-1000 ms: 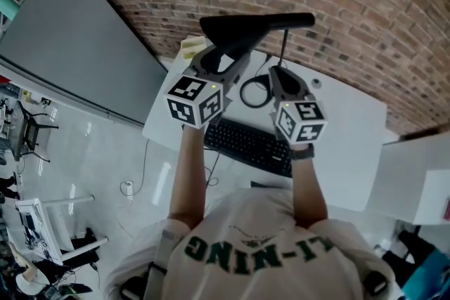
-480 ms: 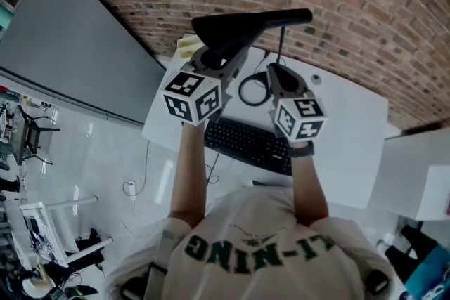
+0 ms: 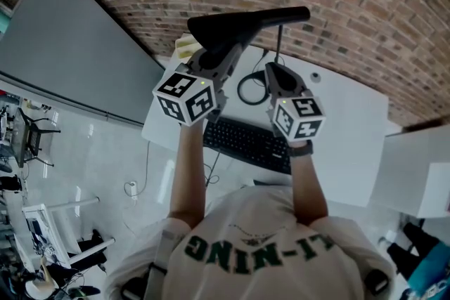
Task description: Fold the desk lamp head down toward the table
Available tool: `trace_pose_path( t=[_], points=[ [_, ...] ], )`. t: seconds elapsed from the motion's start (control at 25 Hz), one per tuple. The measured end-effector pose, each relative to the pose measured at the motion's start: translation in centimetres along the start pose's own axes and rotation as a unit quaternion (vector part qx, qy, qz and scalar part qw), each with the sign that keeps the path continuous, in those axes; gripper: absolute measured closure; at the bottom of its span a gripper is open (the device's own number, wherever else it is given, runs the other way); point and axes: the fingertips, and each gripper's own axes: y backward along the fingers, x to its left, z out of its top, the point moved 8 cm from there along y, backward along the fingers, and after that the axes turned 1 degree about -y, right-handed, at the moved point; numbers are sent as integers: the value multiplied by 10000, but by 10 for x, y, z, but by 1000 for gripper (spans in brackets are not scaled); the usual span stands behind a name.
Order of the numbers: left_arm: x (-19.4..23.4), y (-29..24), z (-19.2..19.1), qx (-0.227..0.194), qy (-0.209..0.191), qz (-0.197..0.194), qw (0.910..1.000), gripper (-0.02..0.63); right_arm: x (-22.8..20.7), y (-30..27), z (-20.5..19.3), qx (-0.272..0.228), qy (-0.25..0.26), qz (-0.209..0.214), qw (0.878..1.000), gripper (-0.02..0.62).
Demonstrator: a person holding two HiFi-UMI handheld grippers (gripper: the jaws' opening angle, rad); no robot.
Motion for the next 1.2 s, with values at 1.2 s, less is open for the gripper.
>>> trace_pose_path(
  t=[1.2],
  points=[
    [3, 3, -12, -196, 780, -47, 9967, 591, -5, 4, -1, 82, -47, 85, 9999, 597]
  ],
)
